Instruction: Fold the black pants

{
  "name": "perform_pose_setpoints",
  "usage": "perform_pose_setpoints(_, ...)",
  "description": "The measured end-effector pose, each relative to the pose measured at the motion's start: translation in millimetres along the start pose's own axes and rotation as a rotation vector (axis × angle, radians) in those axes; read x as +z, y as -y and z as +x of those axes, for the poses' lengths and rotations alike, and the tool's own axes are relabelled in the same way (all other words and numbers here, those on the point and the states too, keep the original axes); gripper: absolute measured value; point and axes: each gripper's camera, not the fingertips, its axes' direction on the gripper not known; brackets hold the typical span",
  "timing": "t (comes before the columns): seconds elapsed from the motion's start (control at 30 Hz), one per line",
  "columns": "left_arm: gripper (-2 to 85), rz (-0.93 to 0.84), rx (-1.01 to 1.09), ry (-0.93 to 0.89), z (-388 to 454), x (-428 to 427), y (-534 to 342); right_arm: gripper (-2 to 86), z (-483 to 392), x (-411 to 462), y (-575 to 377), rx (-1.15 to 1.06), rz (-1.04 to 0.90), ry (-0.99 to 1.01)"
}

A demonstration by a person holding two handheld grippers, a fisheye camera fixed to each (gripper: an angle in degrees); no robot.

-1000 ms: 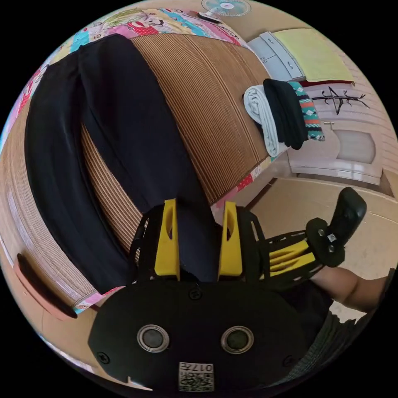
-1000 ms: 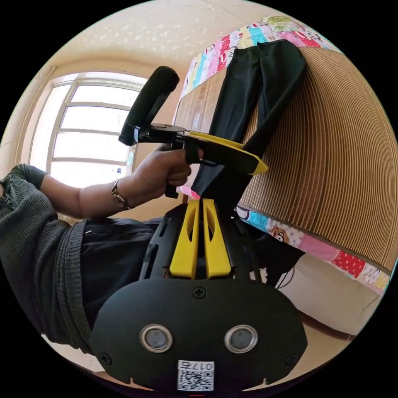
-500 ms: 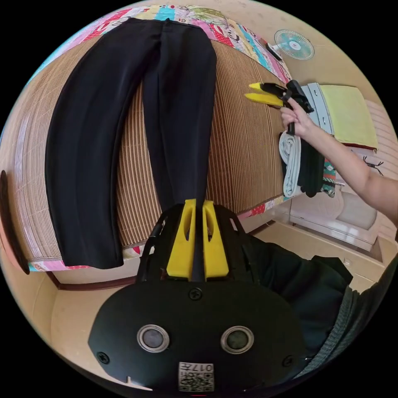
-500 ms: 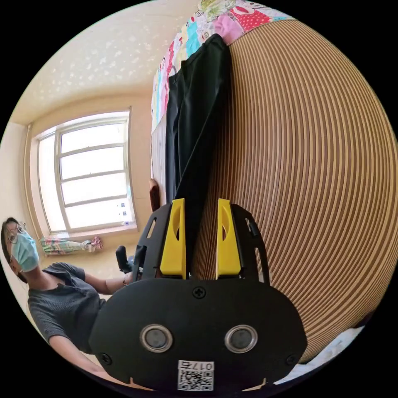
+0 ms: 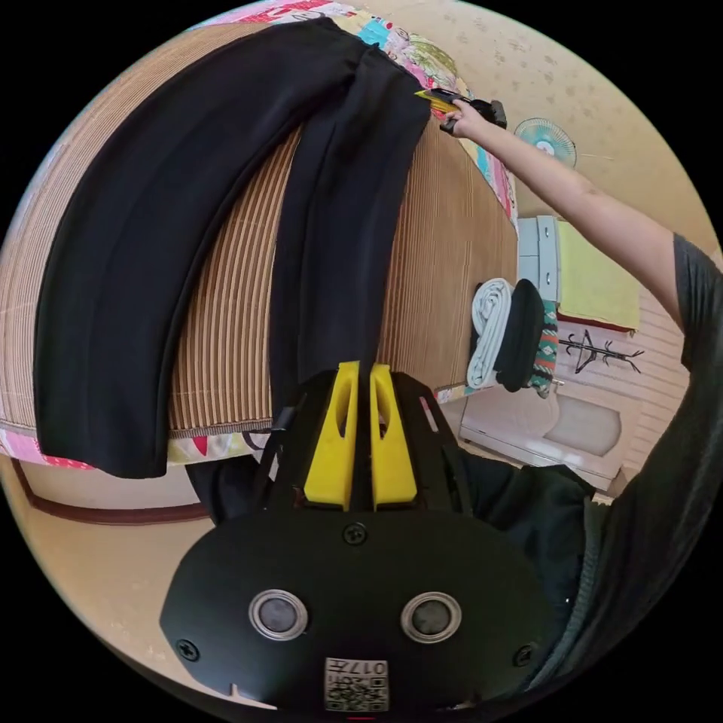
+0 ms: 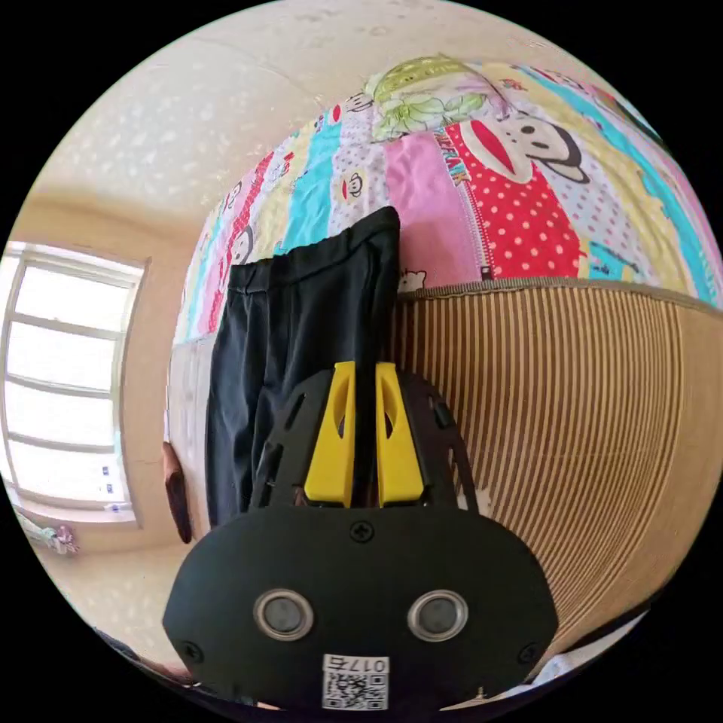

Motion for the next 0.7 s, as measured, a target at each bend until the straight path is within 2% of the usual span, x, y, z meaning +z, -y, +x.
perform_pose_setpoints(0.07, 0.4, 0.023, 0.059, -0.106, -10, -24, -7, 3.1, -62, -24, -13, -0.185, 0.065, -0.199)
perform_pose_setpoints(0.13, 0.4, 0.055, 0.186, -0.139, -21, -64, -18, 2.8, -109, -43, -20, -0.29, 0.123, -0.211)
perform_pose_setpoints(0.2, 0.4, 0.06, 0.229, -0.145, -38, -94, -23, 2.6, -157, -52, -18, -0.344, 0.171, -0.198)
perform_pose_setpoints(0.3, 0.7, 0.124, 0.193, -0.148, -82, -143, -23, 2.8, -235, -25, -2, -0.403, 0.21, -0.177)
perform_pose_setpoints(0.4, 1.1, 0.205, 0.122, -0.061, -132, -181, -21, 3.8, -296, 45, 23, -0.371, 0.191, -0.077)
perform_pose_setpoints(0.43, 1.3, 0.204, 0.076, -0.009, -154, -187, -18, 4.5, -311, 84, 35, -0.347, 0.117, -0.009)
perform_pose_setpoints(0.53, 1.6, 0.1, -0.063, 0.164, -209, -175, -11, 4.5, -321, 151, 36, -0.22, 0.069, 0.075)
perform_pose_setpoints(0.6, 1.4, 0.032, -0.114, 0.269, -231, -160, -9, 5.1, -324, 170, 14, -0.235, 0.083, 0.069)
perform_pose_setpoints(0.7, 1.1, 0.051, -0.051, 0.271, -237, -155, -10, 6.9, -316, 193, -46, -0.358, -0.005, 0.006)
